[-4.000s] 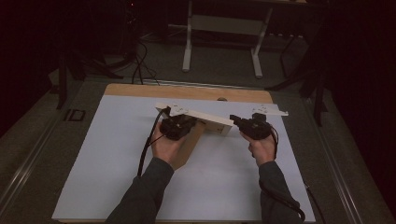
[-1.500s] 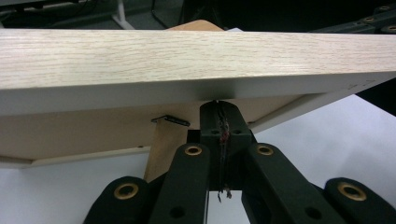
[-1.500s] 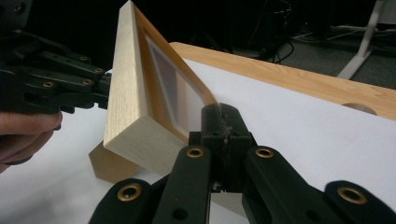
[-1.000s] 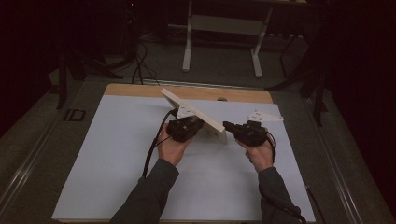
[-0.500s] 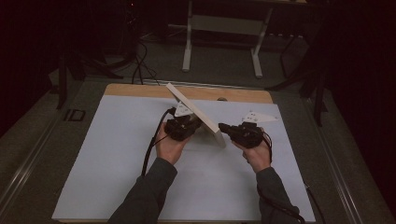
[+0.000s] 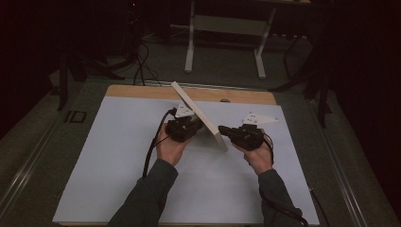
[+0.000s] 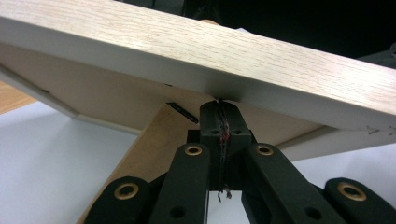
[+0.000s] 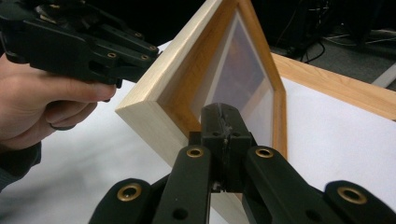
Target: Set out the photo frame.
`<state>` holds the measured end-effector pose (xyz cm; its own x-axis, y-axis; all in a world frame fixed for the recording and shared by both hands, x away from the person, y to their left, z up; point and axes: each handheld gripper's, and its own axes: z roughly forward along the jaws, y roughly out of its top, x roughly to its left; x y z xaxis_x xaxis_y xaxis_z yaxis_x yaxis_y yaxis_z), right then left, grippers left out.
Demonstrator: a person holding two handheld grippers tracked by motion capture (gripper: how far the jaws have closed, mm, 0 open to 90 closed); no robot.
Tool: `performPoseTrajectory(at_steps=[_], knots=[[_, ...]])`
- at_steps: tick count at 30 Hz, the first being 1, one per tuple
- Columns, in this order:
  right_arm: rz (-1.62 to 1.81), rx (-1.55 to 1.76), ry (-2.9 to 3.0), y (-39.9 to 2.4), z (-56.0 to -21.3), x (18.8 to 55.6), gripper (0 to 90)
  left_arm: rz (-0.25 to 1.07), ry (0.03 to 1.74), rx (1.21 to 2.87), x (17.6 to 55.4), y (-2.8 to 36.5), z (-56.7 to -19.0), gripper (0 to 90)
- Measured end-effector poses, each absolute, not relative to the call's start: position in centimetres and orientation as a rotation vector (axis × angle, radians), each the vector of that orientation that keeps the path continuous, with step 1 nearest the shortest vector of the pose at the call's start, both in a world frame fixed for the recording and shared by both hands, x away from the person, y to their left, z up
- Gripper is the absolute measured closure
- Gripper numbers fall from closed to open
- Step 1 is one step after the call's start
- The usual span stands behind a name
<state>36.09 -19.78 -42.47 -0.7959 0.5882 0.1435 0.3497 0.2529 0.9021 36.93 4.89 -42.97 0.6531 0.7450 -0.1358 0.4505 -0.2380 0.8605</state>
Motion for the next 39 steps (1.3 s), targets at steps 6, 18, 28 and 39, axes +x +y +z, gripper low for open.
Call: performPoseTrajectory(at_steps=[6,18,28,39], knots=[[1.560,0.865,2.317,-19.4,-42.4,36.0,90.0,0.374,0.937,1.884,37.0,5.1,-43.0,90.0],[1.554,0.827,2.348,-18.6,-42.4,35.8,90.0,0.383,0.916,1.888,37.0,5.2,-43.0,90.0],[1.545,0.790,2.370,-18.0,-42.3,35.6,90.0,0.384,0.904,1.891,37.1,5.3,-43.0,90.0],[1.541,0.769,2.389,-17.6,-42.2,35.5,90.0,0.362,0.883,1.888,37.3,5.5,-43.1,90.0]])
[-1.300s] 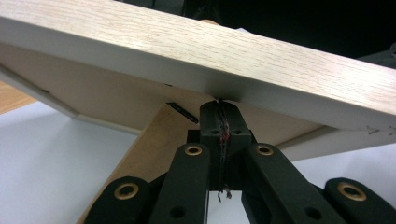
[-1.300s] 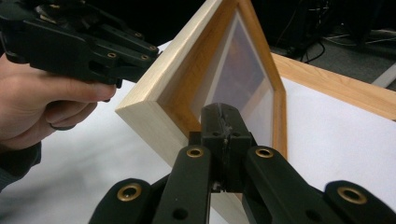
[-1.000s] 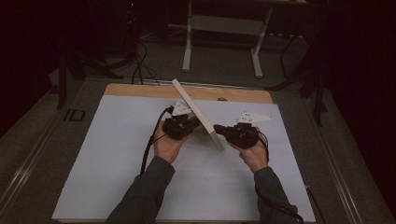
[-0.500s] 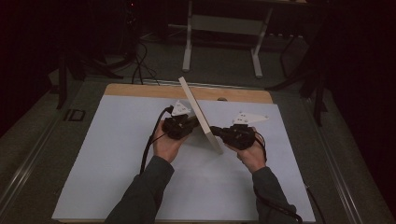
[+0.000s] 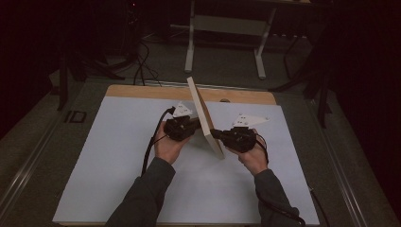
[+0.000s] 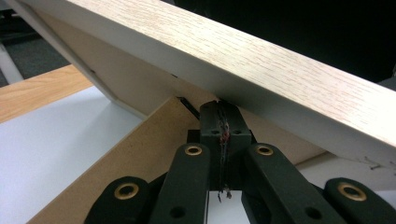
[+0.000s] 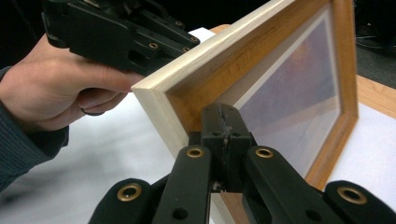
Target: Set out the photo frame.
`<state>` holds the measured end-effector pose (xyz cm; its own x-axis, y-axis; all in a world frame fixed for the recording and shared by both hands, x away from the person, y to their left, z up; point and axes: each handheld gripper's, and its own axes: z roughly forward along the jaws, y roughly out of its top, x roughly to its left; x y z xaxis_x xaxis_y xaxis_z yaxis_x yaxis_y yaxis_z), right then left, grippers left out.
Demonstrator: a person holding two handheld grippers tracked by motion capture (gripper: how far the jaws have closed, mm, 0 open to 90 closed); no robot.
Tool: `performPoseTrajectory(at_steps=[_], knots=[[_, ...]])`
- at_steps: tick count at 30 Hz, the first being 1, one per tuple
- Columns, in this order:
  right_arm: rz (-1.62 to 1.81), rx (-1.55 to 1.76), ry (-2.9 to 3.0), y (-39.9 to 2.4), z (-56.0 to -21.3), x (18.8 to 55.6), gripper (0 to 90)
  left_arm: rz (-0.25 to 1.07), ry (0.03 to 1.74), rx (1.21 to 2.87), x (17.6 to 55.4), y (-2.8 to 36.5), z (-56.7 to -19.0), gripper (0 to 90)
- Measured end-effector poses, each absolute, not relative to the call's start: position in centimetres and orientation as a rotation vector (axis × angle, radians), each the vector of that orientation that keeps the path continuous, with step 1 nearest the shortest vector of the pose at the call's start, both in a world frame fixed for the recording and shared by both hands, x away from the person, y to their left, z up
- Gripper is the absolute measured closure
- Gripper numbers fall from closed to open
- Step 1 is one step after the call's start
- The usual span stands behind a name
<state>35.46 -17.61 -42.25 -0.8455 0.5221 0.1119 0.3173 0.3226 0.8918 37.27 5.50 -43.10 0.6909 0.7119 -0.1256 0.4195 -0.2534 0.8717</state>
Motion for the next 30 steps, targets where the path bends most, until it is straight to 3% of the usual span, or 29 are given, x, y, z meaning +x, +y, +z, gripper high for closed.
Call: performPoseTrajectory(at_steps=[30], knots=[[1.547,0.709,2.432,-14.4,-42.0,35.3,90.0,0.269,0.869,1.859,38.1,7.2,-43.4,90.0]])
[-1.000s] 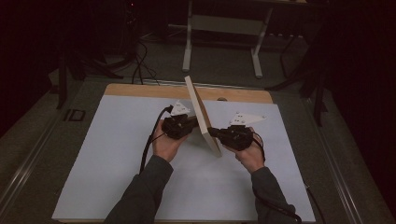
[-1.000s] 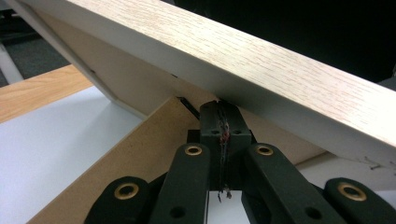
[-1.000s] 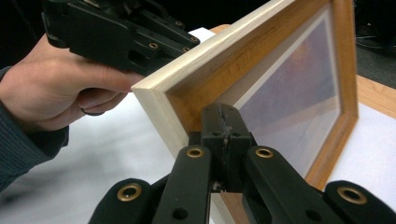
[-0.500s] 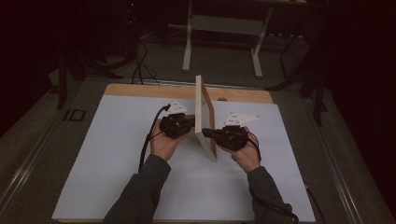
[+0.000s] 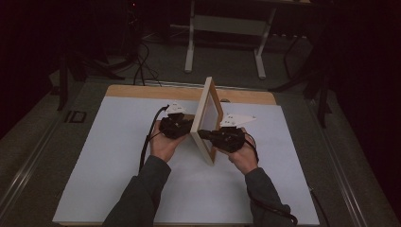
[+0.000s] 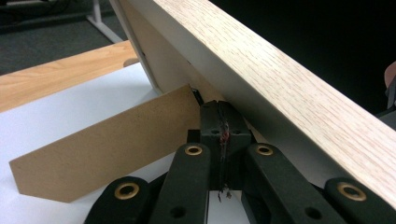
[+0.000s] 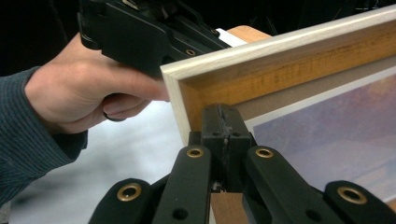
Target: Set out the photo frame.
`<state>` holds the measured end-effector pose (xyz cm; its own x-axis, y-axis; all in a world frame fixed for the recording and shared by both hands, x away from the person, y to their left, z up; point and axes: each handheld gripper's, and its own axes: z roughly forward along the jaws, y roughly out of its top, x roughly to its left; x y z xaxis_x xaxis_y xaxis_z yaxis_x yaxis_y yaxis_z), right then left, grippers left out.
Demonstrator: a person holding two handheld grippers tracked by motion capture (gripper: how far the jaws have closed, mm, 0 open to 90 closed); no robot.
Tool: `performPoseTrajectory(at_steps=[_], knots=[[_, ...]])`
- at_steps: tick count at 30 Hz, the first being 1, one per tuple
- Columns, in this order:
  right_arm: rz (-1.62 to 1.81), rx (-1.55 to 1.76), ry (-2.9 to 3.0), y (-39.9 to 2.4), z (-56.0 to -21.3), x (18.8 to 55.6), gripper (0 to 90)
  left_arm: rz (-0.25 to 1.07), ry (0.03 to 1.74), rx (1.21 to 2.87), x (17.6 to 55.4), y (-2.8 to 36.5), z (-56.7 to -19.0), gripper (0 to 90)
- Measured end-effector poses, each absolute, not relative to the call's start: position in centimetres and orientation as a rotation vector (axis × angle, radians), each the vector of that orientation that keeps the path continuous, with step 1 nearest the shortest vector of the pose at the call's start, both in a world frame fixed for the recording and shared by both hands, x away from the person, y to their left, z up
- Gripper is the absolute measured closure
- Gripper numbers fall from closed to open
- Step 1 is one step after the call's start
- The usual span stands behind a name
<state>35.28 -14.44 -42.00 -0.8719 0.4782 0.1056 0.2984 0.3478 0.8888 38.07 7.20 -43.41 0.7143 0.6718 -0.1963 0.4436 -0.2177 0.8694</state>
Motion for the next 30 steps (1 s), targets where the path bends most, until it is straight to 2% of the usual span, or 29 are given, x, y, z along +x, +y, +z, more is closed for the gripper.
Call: performPoseTrajectory(at_steps=[4,11,15,19,30], knots=[[1.546,0.703,2.431,-14.3,-42.1,35.3,90.0,0.292,0.889,1.850,37.9,7.3,-43.4,90.0],[1.511,0.710,2.434,-14.5,-42.5,35.3,89.9,0.298,0.942,1.817,37.9,8.0,-43.1,80.0],[1.507,0.723,2.430,-14.9,-42.6,35.4,89.8,0.245,0.990,1.772,38.2,8.8,-42.8,73.9],[1.491,0.743,2.433,-15.5,-42.8,35.5,89.3,0.213,0.999,1.751,38.0,9.4,-42.5,70.8],[1.456,0.801,2.437,-16.8,-43.7,35.8,85.7,0.228,1.042,1.683,37.1,10.3,-41.3,61.7]])
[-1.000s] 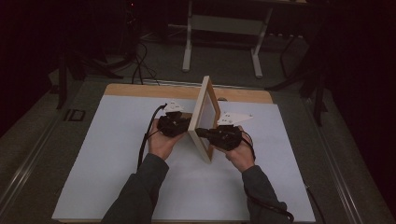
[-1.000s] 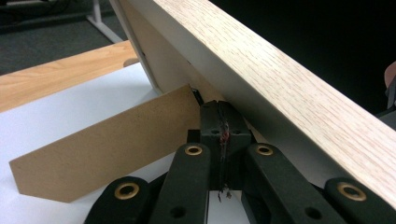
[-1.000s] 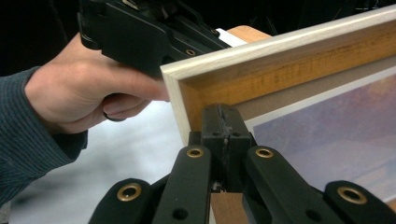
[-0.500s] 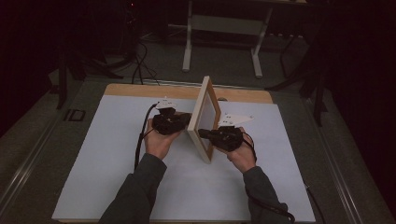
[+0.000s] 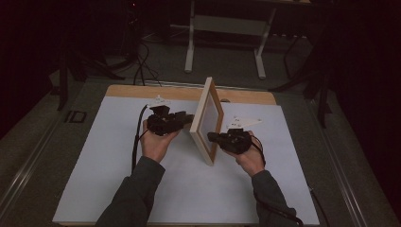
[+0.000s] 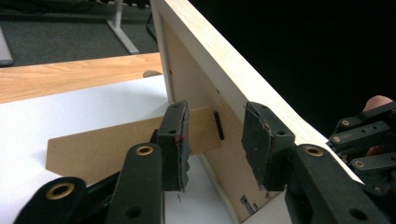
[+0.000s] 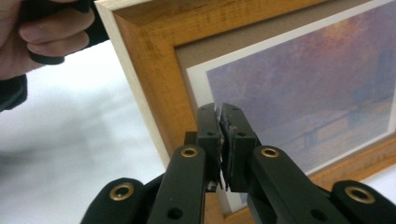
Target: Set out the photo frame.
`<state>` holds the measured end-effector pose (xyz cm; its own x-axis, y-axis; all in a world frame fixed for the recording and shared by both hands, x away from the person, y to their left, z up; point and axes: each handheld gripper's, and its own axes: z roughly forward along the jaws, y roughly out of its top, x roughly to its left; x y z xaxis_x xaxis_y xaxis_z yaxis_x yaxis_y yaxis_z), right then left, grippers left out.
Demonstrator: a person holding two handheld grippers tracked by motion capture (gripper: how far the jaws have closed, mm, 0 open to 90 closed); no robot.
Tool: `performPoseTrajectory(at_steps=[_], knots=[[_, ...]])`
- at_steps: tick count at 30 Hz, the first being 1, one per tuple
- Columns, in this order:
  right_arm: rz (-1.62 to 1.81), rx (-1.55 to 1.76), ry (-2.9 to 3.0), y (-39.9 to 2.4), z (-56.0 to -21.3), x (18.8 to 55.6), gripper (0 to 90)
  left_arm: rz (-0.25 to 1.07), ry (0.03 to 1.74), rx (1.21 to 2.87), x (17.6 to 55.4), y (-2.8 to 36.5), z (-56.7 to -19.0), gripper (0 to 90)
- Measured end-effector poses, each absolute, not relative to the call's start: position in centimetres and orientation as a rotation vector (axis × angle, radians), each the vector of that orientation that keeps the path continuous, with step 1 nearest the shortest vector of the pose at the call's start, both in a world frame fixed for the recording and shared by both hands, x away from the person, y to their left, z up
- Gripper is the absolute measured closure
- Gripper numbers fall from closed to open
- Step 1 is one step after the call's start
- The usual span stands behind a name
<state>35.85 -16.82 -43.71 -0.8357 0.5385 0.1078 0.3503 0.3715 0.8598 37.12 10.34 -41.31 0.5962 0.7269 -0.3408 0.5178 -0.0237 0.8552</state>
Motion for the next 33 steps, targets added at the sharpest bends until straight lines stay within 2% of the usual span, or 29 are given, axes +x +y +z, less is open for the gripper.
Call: performPoseTrajectory(at_steps=[9,12,22,33], knots=[[1.450,0.845,2.420,-17.7,-43.8,36.1,82.7,0.212,1.054,1.669,36.6,10.7,-40.9,56.0],[1.436,0.866,2.418,-17.8,-44.0,36.2,77.1,0.200,1.051,1.663,36.5,10.6,-40.7,54.7],[1.415,0.914,2.402,-18.5,-44.5,36.5,68.5,0.207,1.014,1.663,35.5,9.8,-40.1,46.2],[1.416,0.932,2.401,-18.7,-44.7,36.5,66.7,0.232,0.981,1.717,34.8,8.0,-40.3,41.5]])
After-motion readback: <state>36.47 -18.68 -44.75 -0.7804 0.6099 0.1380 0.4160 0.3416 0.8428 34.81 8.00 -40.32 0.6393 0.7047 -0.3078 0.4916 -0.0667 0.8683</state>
